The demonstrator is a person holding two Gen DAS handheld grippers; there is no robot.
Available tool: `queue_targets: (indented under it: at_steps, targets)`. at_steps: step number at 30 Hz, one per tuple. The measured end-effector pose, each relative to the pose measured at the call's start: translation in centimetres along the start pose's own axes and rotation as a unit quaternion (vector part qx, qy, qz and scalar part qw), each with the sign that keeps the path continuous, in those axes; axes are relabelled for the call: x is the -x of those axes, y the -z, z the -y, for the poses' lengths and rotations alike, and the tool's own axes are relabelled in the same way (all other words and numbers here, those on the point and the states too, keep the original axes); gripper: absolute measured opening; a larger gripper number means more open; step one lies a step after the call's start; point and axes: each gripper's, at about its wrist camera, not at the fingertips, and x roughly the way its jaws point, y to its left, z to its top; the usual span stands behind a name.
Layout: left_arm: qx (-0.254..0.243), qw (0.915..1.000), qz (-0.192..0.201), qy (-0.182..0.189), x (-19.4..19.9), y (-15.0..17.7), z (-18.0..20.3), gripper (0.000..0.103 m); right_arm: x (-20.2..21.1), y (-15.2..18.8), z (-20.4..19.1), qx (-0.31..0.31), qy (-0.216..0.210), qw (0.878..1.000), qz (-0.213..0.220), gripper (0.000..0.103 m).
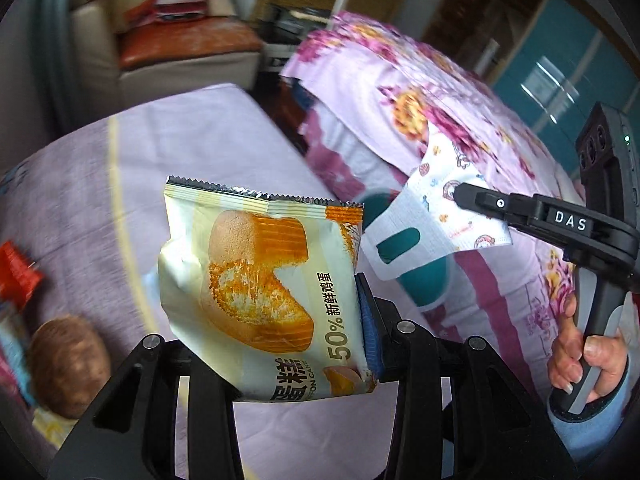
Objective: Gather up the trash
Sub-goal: 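Carry wrapper and mask over the teal bin and open both tools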
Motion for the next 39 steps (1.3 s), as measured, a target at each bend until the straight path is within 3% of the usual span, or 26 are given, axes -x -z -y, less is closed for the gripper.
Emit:
queue_targets:
  at_steps: [6,12,28,32,36,39]
  targets:
    - [-0.023,0.9992,-0.028,0.018,-4.3,-1.6,4.2,0.039,1.7,-0.3,6.9,-0.055,0.022,0.998,0.023,0.007]
    - [-0.046,0.9971,-0.053,0.029,-7.6,-2.3,7.7,0.04,2.8,0.1,11.0,-0.089,0.041,0.995,0.035,0.007]
    - [-0.074,0.992,-0.093,0.041,-14.0,-4.5,12.1,0.041,3.1,-0.1,16.2,-0.129,0.066,0.988,0.044,0.007]
    - [-0.079,0.9915,-0.096,0.039,-15.0,-4.7,12.6,0.054,3.0,-0.4,16.8,-0.134,0.072,0.987,0.043,0.007]
    - [-0.08,0.9913,-0.099,0.032,-15.6,-4.6,12.7,0.077,2.7,-0.6,17.0,-0.135,0.074,0.987,0.04,0.007]
    - [-0.08,0.9916,-0.098,0.028,-15.6,-4.4,12.4,0.08,2.5,-0.8,16.9,-0.134,0.074,0.987,0.038,0.008]
